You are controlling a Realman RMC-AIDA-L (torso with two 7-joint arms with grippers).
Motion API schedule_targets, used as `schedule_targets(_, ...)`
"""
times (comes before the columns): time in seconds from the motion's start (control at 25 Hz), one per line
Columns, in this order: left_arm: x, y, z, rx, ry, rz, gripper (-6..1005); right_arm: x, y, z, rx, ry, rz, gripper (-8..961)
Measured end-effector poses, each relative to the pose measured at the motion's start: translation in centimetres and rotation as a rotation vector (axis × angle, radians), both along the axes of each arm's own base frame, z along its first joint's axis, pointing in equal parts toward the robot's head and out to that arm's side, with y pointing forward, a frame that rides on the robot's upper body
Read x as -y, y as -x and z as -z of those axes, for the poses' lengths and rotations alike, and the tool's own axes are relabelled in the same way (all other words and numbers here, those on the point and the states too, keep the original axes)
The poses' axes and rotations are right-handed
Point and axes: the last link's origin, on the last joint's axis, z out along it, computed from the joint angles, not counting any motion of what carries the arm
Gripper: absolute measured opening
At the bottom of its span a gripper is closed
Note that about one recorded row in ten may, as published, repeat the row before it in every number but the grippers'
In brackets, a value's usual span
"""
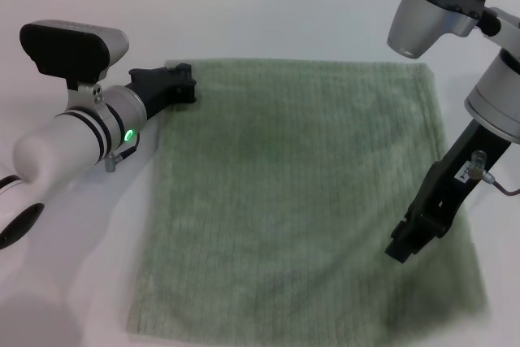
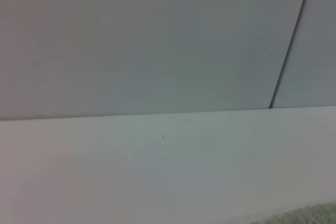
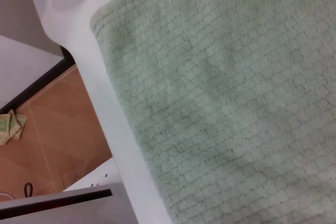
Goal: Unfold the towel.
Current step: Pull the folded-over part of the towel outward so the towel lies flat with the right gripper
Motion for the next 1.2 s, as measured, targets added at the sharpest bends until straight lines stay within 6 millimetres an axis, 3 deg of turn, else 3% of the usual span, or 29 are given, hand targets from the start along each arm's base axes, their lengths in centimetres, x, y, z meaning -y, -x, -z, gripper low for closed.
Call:
schedule_targets(0.2, 0.0, 0.0, 0.0, -0.001, 0.001, -0.002, -1, 0.0, 0.0, 0.0, -0.001, -0.003, -0.001, 246)
schedule_targets(0.64, 0.0, 0.0, 0.1, 0.000, 0.001, -0.002, -1, -0.8, 0.1, 0.1, -0.017, -0.053, -0.011, 246)
schedule_targets(1.2, 0.0, -0.3, 0.1, 0.007, 0.001, 0.005, 0, -5.0, -1.7, 0.3, 0.056, -0.367, -0.070, 247)
